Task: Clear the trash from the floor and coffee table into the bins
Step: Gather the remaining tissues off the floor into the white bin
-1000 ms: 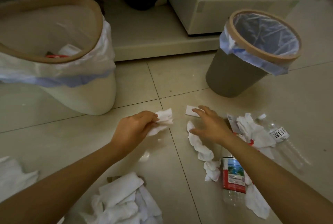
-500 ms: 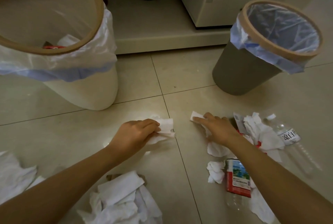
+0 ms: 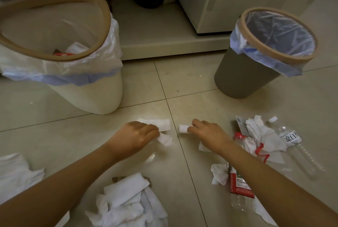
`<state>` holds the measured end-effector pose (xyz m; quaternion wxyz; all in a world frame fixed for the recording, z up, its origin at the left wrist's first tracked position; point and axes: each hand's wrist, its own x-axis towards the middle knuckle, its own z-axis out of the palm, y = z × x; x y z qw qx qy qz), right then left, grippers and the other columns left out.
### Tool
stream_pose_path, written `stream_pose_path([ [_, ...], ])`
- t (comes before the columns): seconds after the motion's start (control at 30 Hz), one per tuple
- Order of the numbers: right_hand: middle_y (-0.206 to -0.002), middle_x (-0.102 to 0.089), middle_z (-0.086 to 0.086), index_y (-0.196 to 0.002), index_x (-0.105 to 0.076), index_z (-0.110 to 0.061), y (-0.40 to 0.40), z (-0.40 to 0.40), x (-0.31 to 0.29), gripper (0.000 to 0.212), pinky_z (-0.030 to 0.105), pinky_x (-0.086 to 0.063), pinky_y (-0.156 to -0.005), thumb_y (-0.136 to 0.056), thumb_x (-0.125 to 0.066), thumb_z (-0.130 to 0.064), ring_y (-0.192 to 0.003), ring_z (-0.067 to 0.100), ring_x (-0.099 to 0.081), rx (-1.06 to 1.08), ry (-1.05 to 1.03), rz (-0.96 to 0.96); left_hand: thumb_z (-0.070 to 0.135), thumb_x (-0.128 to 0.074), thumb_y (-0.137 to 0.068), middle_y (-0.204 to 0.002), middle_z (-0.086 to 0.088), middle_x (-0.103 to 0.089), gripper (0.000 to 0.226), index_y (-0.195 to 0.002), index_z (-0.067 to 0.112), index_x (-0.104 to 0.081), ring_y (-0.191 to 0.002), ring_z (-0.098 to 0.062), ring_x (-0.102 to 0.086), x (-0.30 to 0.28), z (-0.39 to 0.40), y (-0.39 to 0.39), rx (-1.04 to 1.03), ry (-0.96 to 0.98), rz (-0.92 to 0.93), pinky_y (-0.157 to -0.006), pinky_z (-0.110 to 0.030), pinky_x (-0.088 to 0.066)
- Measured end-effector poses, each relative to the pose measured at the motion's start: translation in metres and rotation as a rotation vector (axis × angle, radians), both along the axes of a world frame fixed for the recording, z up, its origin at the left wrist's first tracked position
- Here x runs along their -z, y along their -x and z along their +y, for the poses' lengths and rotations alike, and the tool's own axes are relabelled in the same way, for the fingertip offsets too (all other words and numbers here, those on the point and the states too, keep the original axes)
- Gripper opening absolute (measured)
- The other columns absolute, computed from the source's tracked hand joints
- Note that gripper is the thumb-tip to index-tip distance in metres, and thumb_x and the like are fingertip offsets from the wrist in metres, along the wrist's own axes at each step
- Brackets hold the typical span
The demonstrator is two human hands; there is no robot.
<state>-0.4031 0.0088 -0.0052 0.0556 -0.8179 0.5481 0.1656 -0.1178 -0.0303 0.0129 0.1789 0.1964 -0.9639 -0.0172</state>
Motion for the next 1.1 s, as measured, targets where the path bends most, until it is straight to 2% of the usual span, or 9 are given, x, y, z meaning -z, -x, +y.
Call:
stream_pose_path([
  [0.1, -0.125, -0.049, 0.010, -0.124, -0.050, -0.014, -0.018, -0.007, -0.023, 0.039, 0.039, -0.053, -0.069, -0.087, -0.052, -0.003, -0.093, 0.026, -0.056, -0.056, 0.148, -0.064, 0.003, -0.068, -0.078, -0.093, -0.010, -0.073, 0.014, -0.091, 0.006, -0.073, -0.073, -0.024, -0.071, -0.027, -0.008, -0.012, -0.014, 0.095, 0.036, -0.056, -0.034, -0.058],
  [0.27, -0.097, -0.065, 0.012, -0.096, -0.068, -0.009, -0.046, -0.019, -0.068, 0.026, 0.031, -0.049, -0.042, -0.075, -0.068, 0.006, -0.066, 0.024, -0.060, -0.166, 0.452, -0.262, 0.008, -0.082, -0.069, -0.099, -0.011, -0.072, 0.027, -0.094, 0.006, -0.073, -0.081, -0.025, -0.071, -0.070, -0.020, -0.037, -0.111, 0.184, 0.050, -0.065, -0.035, -0.059],
  [0.43, -0.100, -0.066, 0.014, -0.099, -0.069, -0.007, -0.084, -0.041, -0.118, 0.026, 0.028, -0.051, -0.043, -0.075, -0.072, 0.004, -0.071, 0.024, -0.064, -0.273, 0.627, -0.395, 0.016, -0.061, -0.087, -0.105, -0.011, -0.072, 0.020, -0.100, 0.006, -0.073, -0.087, -0.025, -0.071, -0.114, -0.025, -0.059, -0.177, 0.321, 0.111, -0.069, -0.035, -0.057],
  [0.57, -0.102, -0.065, 0.015, -0.102, -0.068, -0.006, -0.119, -0.061, -0.158, 0.019, 0.032, -0.052, -0.044, -0.084, -0.067, 0.000, -0.071, 0.024, -0.063, -0.218, 0.749, -0.571, 0.015, -0.065, -0.089, -0.105, -0.011, -0.072, 0.017, -0.099, 0.006, -0.074, -0.085, -0.024, -0.071, -0.161, -0.038, -0.076, -0.250, 0.511, 0.217, -0.068, -0.033, -0.056],
  [0.67, -0.105, -0.064, 0.015, -0.106, -0.067, -0.006, -0.140, -0.073, -0.182, 0.017, 0.034, -0.055, -0.054, -0.090, -0.062, -0.005, -0.076, 0.025, -0.064, -0.215, 0.794, -0.644, 0.027, -0.054, -0.096, -0.105, -0.012, -0.071, 0.030, -0.101, 0.003, -0.073, -0.082, -0.026, -0.071, -0.192, -0.049, -0.091, -0.325, 0.572, 0.299, -0.066, -0.035, -0.058],
  [0.8, -0.104, -0.062, 0.015, -0.102, -0.066, -0.005, -0.170, -0.095, -0.210, 0.015, 0.035, -0.054, -0.054, -0.089, -0.061, -0.002, -0.075, 0.025, -0.062, -0.280, 0.858, -0.672, 0.027, -0.058, -0.094, -0.104, -0.013, -0.072, 0.028, -0.099, 0.004, -0.073, -0.089, -0.028, -0.071, -0.211, -0.070, -0.114, -0.432, 0.672, 0.349, -0.075, -0.037, -0.056],
  [0.9, -0.101, -0.063, 0.013, -0.098, -0.067, -0.006, -0.199, -0.116, -0.226, 0.015, 0.032, -0.051, -0.047, -0.090, -0.054, -0.005, -0.074, 0.024, -0.060, -0.371, 0.915, -0.591, 0.020, -0.068, -0.085, -0.105, -0.013, -0.071, 0.021, -0.101, 0.007, -0.072, -0.093, -0.030, -0.070, -0.207, -0.088, -0.130, -0.575, 0.583, 0.210, -0.076, -0.040, -0.056],
  [1.0, -0.097, -0.063, 0.012, -0.094, -0.067, -0.007, -0.227, -0.137, -0.232, 0.022, 0.022, -0.043, -0.046, -0.090, -0.046, -0.012, -0.076, 0.023, -0.060, -0.394, 0.923, -0.559, 0.020, -0.072, -0.082, -0.125, -0.012, -0.063, 0.037, -0.118, 0.012, -0.066, -0.118, -0.031, -0.058, -0.190, -0.101, -0.142, -0.741, 0.285, 0.047, -0.095, -0.048, -0.049],
  [1.1, -0.091, -0.062, 0.011, -0.088, -0.067, -0.007, -0.252, -0.157, -0.228, 0.007, 0.019, -0.035, -0.054, -0.084, -0.061, -0.006, -0.072, 0.022, -0.058, -0.370, 0.928, -0.560, 0.019, -0.064, -0.088, -0.130, -0.006, -0.060, 0.032, -0.120, 0.017, -0.065, -0.124, -0.027, -0.053, -0.176, -0.106, -0.152, -0.821, 0.231, 0.011, -0.103, -0.043, -0.042],
])
